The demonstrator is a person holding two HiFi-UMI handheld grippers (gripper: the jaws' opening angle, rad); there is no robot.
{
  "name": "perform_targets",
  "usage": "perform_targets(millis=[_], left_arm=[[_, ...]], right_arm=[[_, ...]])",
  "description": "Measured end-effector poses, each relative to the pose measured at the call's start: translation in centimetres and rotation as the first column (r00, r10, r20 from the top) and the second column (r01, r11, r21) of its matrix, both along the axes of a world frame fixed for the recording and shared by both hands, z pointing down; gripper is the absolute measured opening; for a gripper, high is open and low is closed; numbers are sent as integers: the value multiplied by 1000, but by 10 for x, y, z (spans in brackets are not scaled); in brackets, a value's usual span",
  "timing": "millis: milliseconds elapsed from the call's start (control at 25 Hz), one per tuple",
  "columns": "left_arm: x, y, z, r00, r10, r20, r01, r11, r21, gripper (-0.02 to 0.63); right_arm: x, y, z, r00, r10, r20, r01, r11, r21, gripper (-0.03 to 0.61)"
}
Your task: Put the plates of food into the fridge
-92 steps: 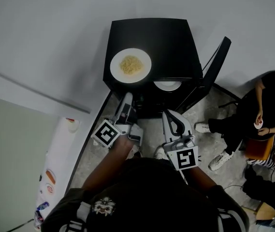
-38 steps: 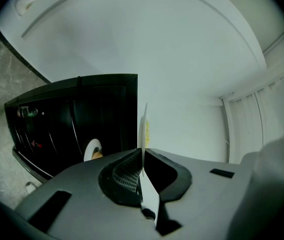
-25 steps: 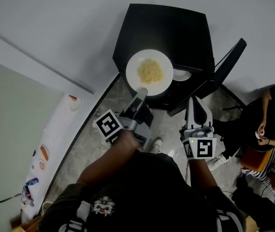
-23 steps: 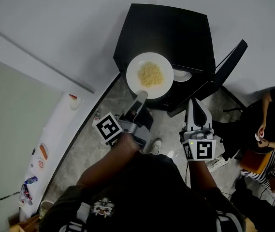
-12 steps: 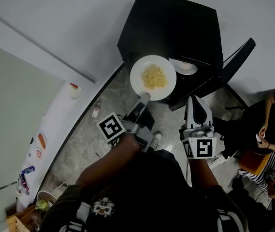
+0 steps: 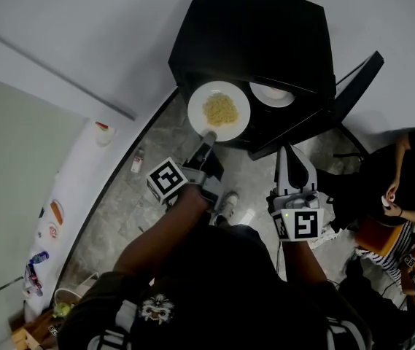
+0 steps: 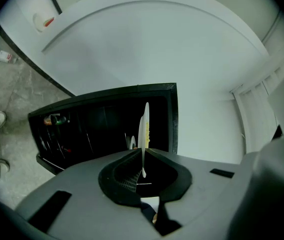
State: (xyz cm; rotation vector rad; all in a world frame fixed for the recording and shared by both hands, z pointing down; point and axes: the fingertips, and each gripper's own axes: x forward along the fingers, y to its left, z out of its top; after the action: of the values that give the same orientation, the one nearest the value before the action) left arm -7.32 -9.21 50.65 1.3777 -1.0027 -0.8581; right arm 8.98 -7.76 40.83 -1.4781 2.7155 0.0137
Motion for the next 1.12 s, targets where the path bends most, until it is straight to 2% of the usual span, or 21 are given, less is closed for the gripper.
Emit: perform_targets(millis=[80,280,600,1120], left_arm=[[-4,-10,16,1000,-5,13,5,1000,-21,32],[-7,-34,33,1000,-3,-25,2,998,-55,32],[-4,-51,34,1000,2,-27,-3,999,-43,32],[-9,-105,42,999,-36,-39,34,999,-35,32]], right_arm=[[-1,-3,3,1000,0,-6,-1,1000,-10,25],[-9,-10,13,1000,-2,-12,1,999,-43,25],[-27,-3,13,1000,-23,10,23,998,-53,25],[-18,-22,35,1000,10,-3,-10,993,-121,25]])
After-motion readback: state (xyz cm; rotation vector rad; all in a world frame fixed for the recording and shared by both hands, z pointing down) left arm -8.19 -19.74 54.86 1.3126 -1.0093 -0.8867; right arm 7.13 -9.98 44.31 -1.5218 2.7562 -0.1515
